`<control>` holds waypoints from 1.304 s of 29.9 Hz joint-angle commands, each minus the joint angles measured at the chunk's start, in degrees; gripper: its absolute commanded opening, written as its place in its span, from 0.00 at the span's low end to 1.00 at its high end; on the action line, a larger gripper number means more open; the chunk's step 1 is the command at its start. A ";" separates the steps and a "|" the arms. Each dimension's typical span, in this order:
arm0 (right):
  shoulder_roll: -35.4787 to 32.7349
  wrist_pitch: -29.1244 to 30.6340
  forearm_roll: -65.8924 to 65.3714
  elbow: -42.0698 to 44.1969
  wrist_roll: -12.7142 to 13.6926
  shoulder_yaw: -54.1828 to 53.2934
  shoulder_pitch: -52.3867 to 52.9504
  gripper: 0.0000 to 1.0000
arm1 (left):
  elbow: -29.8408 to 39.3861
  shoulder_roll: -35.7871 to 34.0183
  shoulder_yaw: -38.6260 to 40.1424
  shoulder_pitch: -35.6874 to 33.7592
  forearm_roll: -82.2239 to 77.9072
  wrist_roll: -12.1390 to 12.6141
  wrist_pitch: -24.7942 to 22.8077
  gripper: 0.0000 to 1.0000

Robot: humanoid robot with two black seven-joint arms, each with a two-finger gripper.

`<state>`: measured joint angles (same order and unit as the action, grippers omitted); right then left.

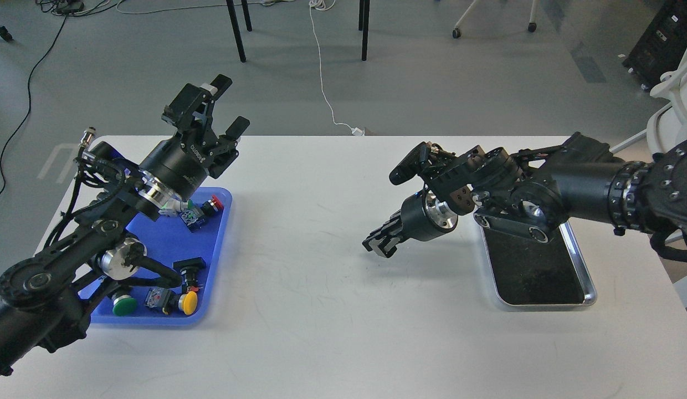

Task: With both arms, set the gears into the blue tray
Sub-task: 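Carry the black part toward the table center and release it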

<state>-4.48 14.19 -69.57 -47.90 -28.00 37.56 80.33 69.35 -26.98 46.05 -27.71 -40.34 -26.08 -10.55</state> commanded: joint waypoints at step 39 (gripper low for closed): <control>-24.34 -4.35 49.43 -8.26 0.00 -36.74 -20.45 0.96 | 0.43 -2.55 -2.28 1.26 -10.60 -1.92 -1.13 0.98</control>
<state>-25.67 9.74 -26.61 -55.60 -27.99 9.15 67.88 69.57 -29.47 44.97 -26.03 -44.38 -28.01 -11.21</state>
